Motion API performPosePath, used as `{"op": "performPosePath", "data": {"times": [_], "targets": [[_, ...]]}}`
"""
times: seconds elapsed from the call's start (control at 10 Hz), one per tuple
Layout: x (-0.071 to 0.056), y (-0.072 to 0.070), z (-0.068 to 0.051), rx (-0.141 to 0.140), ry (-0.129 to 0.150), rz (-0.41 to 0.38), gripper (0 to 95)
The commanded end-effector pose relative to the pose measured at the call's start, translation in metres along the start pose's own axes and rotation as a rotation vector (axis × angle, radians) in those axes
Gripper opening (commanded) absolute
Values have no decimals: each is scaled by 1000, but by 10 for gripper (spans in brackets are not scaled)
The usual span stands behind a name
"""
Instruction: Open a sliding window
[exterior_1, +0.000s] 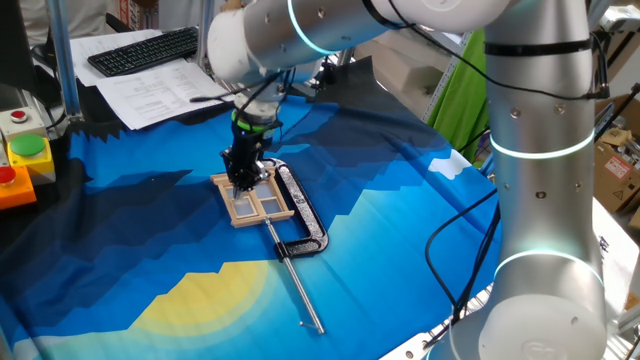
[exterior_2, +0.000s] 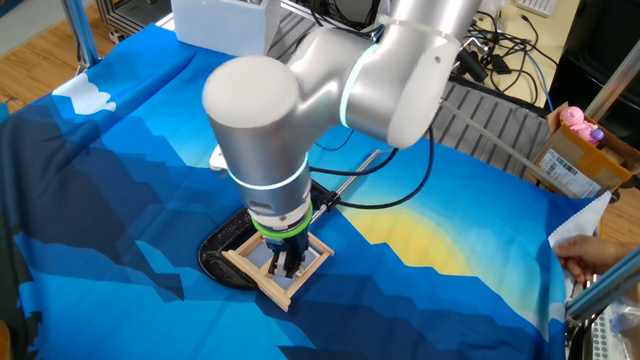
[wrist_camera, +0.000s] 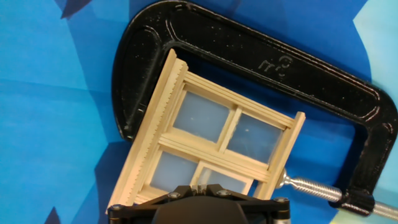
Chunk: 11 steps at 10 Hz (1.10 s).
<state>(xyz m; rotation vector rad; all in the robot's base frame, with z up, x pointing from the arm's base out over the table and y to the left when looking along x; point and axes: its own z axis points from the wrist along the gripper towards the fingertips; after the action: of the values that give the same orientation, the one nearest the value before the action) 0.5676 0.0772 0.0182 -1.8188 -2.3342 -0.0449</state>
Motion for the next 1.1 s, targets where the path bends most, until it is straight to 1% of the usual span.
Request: {"op": "performPosePath", "data": {"times": [0.1, 0.4, 0.5, 0.7, 1.1], "targets": [[1, 0, 2, -1, -11, -5, 0], [2, -2, 4, 2, -17, 1, 0], [2, -3, 4, 3, -14, 0, 0], [4, -7, 8, 8, -24, -2, 0], [3, -6, 8, 9, -29, -1, 0]]}}
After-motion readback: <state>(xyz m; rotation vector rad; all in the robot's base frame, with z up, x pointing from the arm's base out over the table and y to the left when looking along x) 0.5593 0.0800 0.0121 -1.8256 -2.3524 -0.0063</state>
